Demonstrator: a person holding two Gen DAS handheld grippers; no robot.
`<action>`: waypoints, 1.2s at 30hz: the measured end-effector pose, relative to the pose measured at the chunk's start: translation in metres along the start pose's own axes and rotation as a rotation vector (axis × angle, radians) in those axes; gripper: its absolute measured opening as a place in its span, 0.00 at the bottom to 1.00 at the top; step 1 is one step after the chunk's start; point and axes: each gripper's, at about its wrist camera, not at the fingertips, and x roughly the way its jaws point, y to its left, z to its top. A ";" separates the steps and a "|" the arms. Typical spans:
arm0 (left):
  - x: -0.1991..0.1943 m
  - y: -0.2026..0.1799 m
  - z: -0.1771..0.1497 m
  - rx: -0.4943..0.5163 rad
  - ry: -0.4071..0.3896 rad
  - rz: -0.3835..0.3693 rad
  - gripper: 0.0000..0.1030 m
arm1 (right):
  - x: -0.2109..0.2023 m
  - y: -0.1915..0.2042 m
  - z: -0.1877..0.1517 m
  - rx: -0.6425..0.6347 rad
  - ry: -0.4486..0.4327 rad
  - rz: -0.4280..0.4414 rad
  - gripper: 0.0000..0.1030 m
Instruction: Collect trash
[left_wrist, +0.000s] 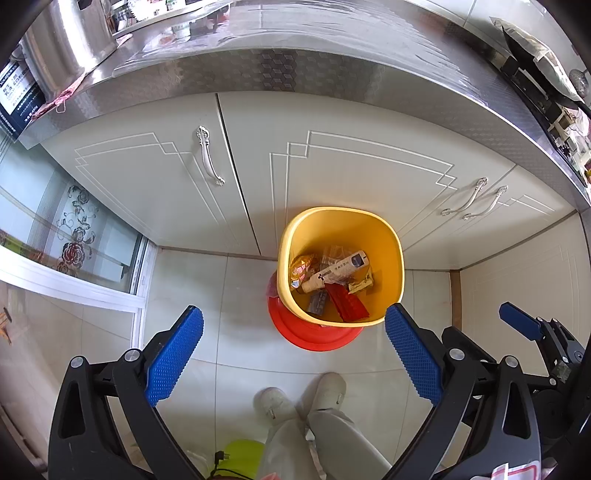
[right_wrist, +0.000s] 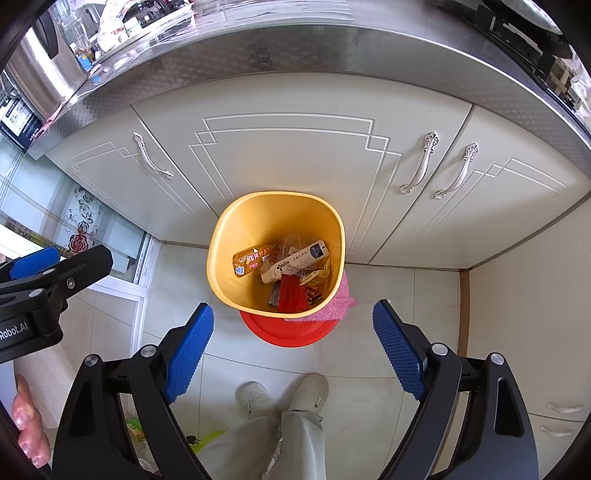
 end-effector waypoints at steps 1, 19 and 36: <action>0.000 0.000 0.000 0.000 0.001 0.000 0.95 | 0.000 0.000 0.000 0.000 0.000 0.001 0.85; 0.003 -0.001 0.003 0.001 0.005 0.001 0.95 | 0.002 0.000 0.002 -0.006 0.004 0.000 0.85; 0.001 -0.002 0.005 0.027 -0.020 0.014 0.93 | 0.005 -0.001 0.003 -0.010 0.008 0.000 0.85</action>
